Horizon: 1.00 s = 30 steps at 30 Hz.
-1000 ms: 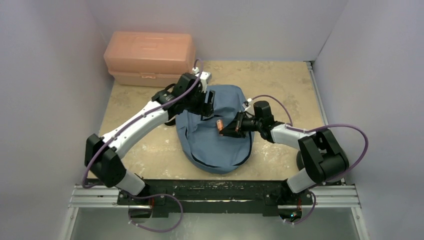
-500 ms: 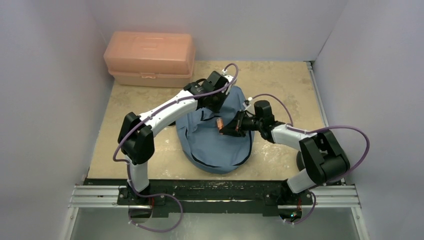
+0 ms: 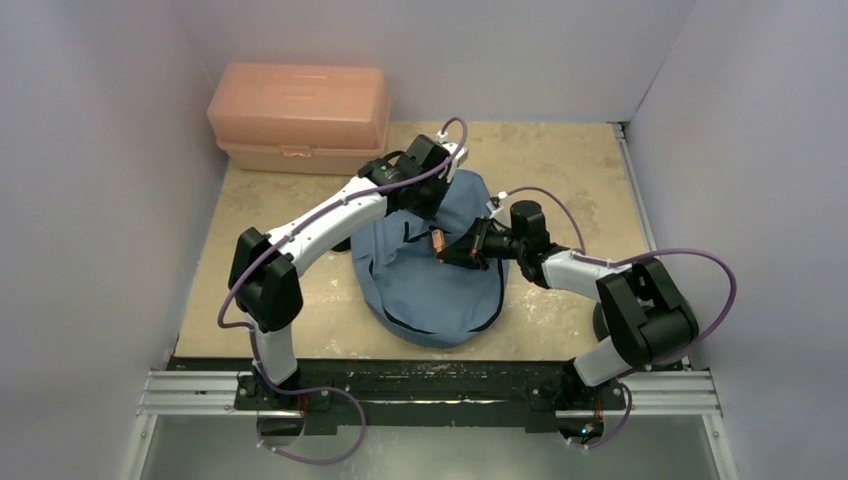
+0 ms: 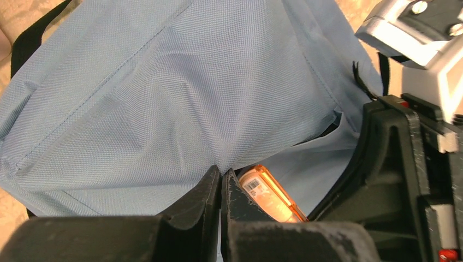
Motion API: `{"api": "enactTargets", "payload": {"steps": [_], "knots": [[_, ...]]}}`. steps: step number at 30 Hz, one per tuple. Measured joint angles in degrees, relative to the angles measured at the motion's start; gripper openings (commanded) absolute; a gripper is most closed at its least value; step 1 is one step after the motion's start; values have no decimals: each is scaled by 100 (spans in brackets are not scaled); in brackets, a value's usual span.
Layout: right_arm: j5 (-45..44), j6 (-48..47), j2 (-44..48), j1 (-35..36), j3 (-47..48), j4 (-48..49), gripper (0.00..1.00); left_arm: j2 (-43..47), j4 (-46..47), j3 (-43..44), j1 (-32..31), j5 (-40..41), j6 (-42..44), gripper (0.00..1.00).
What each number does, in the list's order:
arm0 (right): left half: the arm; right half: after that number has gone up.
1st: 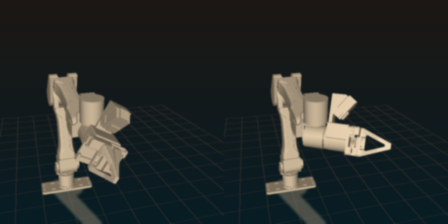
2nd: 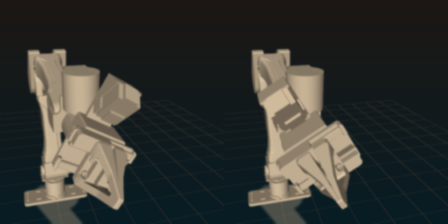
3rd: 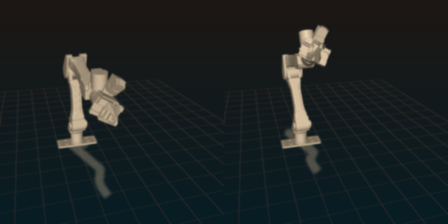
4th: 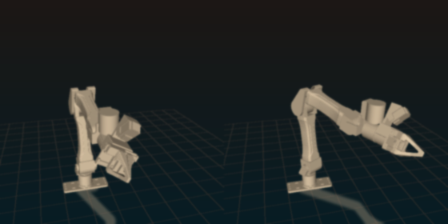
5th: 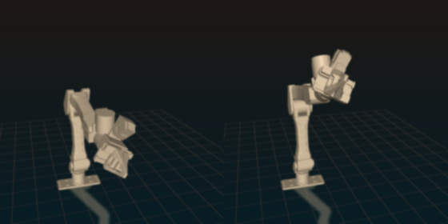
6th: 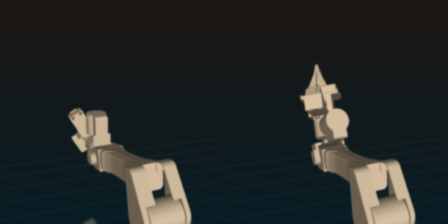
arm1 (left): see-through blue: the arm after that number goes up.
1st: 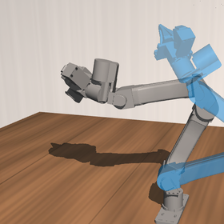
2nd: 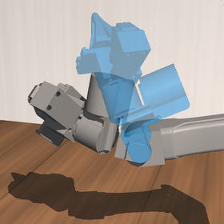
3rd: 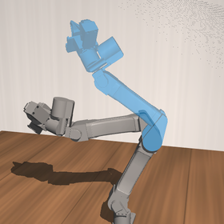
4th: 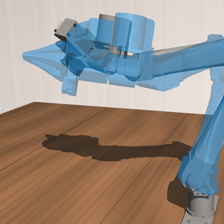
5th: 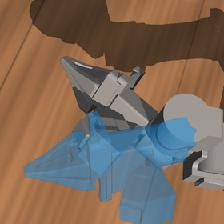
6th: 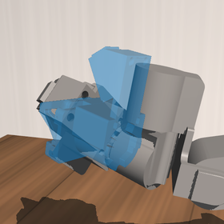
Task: Pack the student bag
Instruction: Place the stationery in the student bag.
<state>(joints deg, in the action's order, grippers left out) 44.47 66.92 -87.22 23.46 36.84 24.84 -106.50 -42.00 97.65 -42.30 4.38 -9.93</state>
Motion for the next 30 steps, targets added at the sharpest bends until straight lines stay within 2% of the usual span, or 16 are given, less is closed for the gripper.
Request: {"api": "enactTargets", "payload": {"steps": [6, 10, 14, 19, 22, 26, 30], "knots": [[-68, 155, -70, 4, -59, 140, 0, 120, -17, 0, 168, -407, -264, 0], [-409, 170, -162, 26, -61, 354, 0, 136, -7, -2, 234, -612, -402, 0], [-1128, 212, -363, 138, -87, 914, 0, 144, 20, -4, 254, -721, -476, 0], [-2258, 251, -852, 420, -90, 2107, 0, 153, 61, -4, 269, -828, -568, 0], [-3084, 55, -922, 651, -85, 2369, 1, 153, 66, -4, 299, -848, -575, 0], [-4129, -444, -981, 964, 68, 2411, 13, 153, 87, -4, 334, -844, -579, 0], [-4640, -848, -1139, 1113, 264, 2455, 29, 153, 122, -4, 374, -811, -579, 0]]}}
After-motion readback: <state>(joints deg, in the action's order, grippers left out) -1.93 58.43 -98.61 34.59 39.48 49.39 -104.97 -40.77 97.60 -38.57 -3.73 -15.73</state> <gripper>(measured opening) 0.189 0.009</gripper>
